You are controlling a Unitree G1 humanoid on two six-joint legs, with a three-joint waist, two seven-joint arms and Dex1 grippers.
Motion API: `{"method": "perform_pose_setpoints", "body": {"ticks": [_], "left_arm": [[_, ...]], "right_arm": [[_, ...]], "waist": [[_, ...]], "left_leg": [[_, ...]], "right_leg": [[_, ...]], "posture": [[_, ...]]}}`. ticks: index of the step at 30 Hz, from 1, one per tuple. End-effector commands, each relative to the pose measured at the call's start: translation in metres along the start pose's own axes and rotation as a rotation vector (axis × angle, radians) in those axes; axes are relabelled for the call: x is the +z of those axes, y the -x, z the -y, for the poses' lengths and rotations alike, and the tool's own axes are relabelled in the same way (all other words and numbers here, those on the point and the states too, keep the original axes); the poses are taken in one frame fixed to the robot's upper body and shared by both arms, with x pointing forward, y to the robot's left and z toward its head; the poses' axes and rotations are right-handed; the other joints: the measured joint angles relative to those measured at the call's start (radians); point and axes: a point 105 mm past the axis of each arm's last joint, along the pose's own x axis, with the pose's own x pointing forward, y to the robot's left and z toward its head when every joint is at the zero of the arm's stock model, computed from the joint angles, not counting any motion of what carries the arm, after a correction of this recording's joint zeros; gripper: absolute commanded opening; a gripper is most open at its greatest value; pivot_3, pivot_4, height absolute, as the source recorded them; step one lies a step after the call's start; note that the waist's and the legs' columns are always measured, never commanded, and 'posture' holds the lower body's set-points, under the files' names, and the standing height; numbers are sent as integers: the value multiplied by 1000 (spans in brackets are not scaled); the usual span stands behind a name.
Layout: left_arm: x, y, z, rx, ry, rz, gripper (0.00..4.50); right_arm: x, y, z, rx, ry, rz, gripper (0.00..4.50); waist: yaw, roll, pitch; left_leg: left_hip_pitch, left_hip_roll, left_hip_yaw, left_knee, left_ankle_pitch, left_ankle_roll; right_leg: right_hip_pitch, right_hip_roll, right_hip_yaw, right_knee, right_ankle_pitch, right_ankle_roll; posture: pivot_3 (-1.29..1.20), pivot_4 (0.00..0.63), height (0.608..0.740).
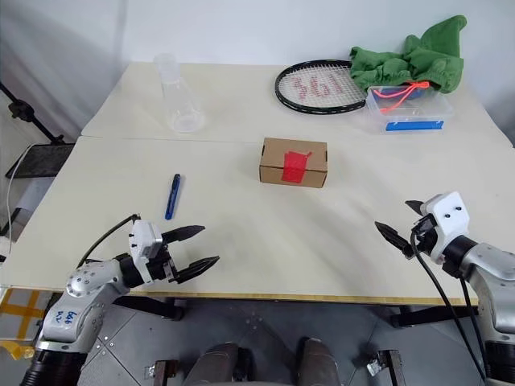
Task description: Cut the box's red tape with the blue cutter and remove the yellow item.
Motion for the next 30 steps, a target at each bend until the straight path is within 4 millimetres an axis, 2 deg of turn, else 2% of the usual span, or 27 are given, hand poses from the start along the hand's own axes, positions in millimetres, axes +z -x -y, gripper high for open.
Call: {"method": "perform_pose_setpoints", "body": {"ticks": [1, 8, 11, 12, 14, 16, 19, 22, 26, 28, 30], "left_arm": [[12, -3, 4, -34, -46, 36, 4462], [12, -13, -5, 31, -38, 5, 4462], [4, -22, -5, 52, -50, -96, 4462], [8, -25, -4, 24, -55, -70, 4462], [19, -33, -12, 35, -36, 7, 4076], [22, -41, -23, 88, -23, 26, 3544], [34, -62, -44, 199, -56, 59, 2645], [36, -76, -54, 271, -38, 80, 1844], [38, -90, -68, 388, -7, 104, 579], [36, -95, -77, 460, 1, 99, 22], [37, -99, -89, 546, 31, 112, 22]], "right_arm": [[13, 4, 4, -30, 14, 53, 4500], [18, 2, 9, -116, -8, 49, 4500], [19, -1, 11, -166, -14, 22, 4500], [22, -4, 8, -159, -12, 27, 4500], [27, -12, 9, -157, 0, 49, 4125], [28, -17, 13, -182, -22, 56, 3534], [31, -38, 10, -154, -75, 64, 2447], [31, -57, 12, -162, -101, 45, 1542], [39, -84, 16, -181, -137, 59, 118], [43, -98, 15, -178, -142, 66, 0], [46, -112, 14, -172, -139, 74, 0]], "waist": [[-1, 0, 0], [0, 0, 0], [0, 0, 0], [0, 0, 0], [0, 0, 0], [1, 0, 0], [-1, 0, 0], [-1, 0, 0], [-2, -1, 0], [-3, -1, 0], [-3, -1, 0]], "left_leg": [[0, 0, 0, 0, 0, 0], [0, 0, 0, 0, 0, 0], [0, 0, 0, 0, 0, 0], [0, 0, 0, 0, 0, 0], [0, 0, 0, 0, 0, 0], [0, 0, 0, 1, 0, 0], [0, 0, 0, 1, 0, 0], [0, -1, 0, 0, 0, 0], [-1, -1, 0, 1, 0, 0], [-1, -1, 0, 1, 0, 0], [-1, -1, 0, 1, 1, 0]], "right_leg": [[0, 0, 0, 0, 0, 0], [0, 0, 0, 0, 0, 0], [0, 0, 0, 0, 0, 0], [0, 0, 0, 0, 0, 0], [0, 0, 0, 0, 0, 0], [0, 0, 0, 1, 0, 0], [0, 1, 0, 0, 0, 0], [0, 1, -4, 0, 0, 0], [0, 1, -9, 0, 0, 1], [0, 1, -9, 0, 0, 1], [0, 1, -10, 0, 0, 1]], "posture": [[0, 150, 740], [0, 150, 740], [0, 150, 740], [0, 150, 740], [0, 150, 740], [0, 150, 740], [0, 150, 740], [0, 150, 740], [0, 150, 740], [0, 150, 740], [0, 150, 740]]}}
